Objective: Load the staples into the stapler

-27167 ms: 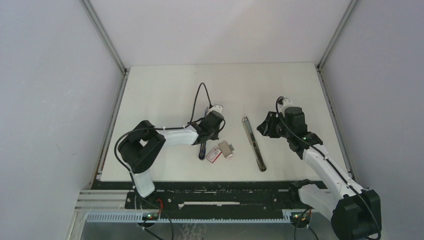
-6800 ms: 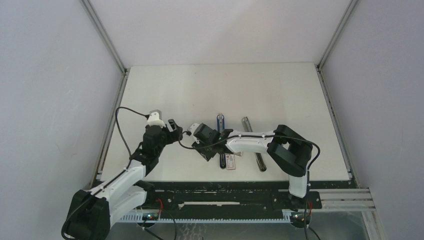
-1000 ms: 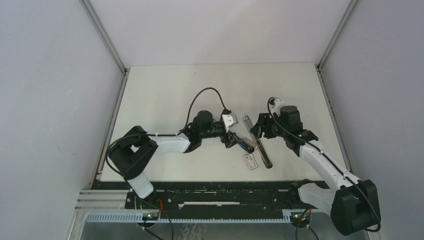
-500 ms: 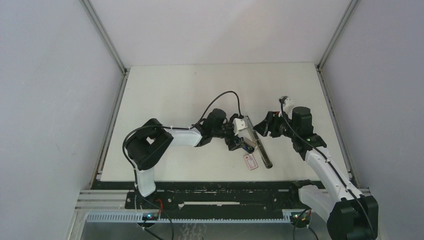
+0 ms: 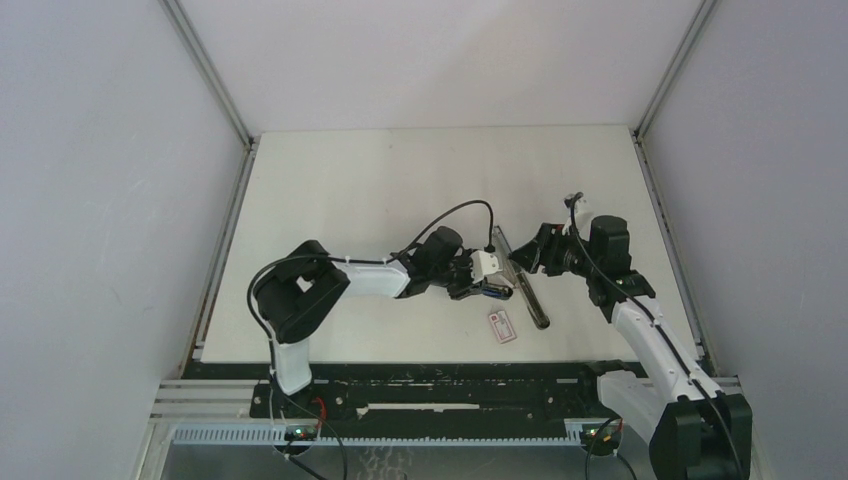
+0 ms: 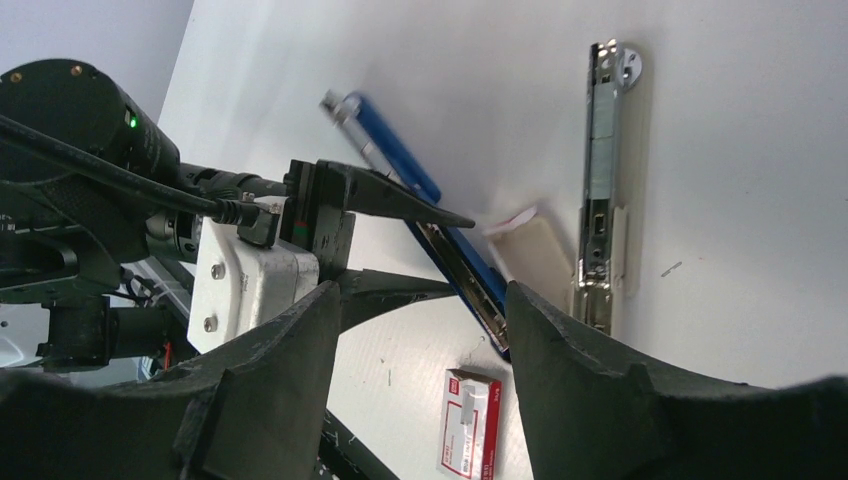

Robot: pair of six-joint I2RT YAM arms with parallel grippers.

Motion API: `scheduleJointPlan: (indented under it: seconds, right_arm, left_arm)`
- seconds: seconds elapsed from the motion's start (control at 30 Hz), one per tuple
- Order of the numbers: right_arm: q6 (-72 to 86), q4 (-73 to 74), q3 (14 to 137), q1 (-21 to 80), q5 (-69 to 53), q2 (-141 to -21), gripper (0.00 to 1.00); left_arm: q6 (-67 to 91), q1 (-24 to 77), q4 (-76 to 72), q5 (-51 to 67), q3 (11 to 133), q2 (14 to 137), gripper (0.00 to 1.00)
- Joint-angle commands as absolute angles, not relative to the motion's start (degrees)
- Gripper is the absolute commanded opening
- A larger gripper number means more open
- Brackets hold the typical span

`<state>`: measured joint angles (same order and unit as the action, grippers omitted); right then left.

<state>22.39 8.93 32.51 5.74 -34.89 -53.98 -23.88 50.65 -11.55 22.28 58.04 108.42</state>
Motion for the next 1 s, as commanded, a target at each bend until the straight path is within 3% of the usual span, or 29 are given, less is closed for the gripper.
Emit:
scheduleJointPlan:
  seconds: [0.0, 0.17, 0.37, 0.63, 0.97]
  right_arm:
    - [23.61, 6.54, 32.15, 5.36, -34.75, -52.44, 0.6]
    - [27.75, 5.33, 29.64, 5.38, -33.11, -52.48, 0.6]
    - [34.56, 0.45, 23.92, 7.35, -31.12, -53.34, 0.61]
    - [41.94, -7.36, 20.45, 15.4, -25.42, -58.22, 0.64]
    - [44.52, -17.09, 21.53, 20.64, -23.36, -71.64, 0.67]
  left_arm:
    - [-22.08, 52.15, -10.41, 17.8, 53.73, 104.44, 0.4]
    - [-17.95, 53.59, -11.25, 15.41, 50.55, 102.16, 0.16]
    - [-7.89, 53.92, -28.75, 14.67, 40.26, 98.18, 0.0]
    - [1.97, 54.14, -51.64, 13.69, 29.33, 93.65, 0.0]
    - [5.09, 54.23, -60.75, 13.38, 26.02, 93.66, 0.0]
